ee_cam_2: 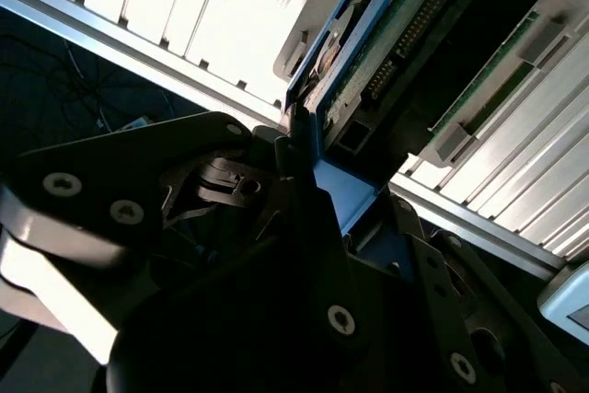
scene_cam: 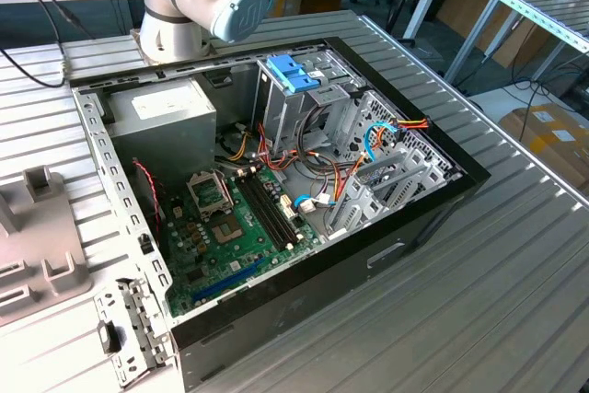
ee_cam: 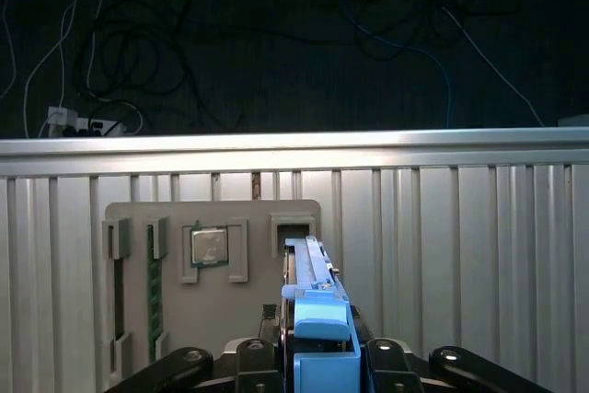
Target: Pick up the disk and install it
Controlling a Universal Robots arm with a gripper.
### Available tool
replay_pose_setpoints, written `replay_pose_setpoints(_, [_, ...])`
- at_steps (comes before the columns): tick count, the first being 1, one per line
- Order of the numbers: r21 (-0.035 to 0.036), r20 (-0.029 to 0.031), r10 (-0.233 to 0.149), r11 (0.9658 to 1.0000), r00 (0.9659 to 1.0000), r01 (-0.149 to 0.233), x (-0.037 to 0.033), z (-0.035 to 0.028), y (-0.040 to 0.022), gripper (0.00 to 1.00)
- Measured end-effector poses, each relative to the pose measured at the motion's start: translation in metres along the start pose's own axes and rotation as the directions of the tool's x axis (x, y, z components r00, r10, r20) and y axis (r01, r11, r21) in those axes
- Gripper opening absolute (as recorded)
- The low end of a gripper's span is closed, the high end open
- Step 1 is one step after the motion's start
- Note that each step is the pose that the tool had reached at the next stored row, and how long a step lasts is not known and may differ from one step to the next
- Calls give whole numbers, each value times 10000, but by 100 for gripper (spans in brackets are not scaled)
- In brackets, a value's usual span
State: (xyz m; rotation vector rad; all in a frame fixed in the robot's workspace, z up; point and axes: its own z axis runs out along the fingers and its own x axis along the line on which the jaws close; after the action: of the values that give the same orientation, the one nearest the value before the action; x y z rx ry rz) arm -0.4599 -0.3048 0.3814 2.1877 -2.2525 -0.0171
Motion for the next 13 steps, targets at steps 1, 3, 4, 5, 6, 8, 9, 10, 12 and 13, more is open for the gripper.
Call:
replay_pose_setpoints(1, [1,1,0,10000,10000,0,0,-12,0,37])
replay_pose_setpoints(3, [0,3,0,10000,10000,0,0,-31,0,37])
replay_pose_setpoints(4, [0,5,0,10000,10000,0,0,-37,0,37])
replay_pose_setpoints(5, [0,6,-1,10000,10000,1,0,-45,0,37])
replay_pose_setpoints(6, [0,10,0,10000,10000,0,0,-62,0,37])
replay_pose_setpoints(8, [-1,15,0,10000,10000,0,-1,-82,0,37])
replay_pose_setpoints(9, [-1,17,0,10000,10000,0,-1,-88,1,37])
replay_pose_setpoints(10, [-1,18,0,10000,10000,0,-1,-96,1,37])
replay_pose_setpoints(12, [-1,27,-1,10000,10000,1,-1,-113,1,37])
replay_pose_setpoints(13, [-1,33,-1,10000,10000,1,-1,-128,1,37])
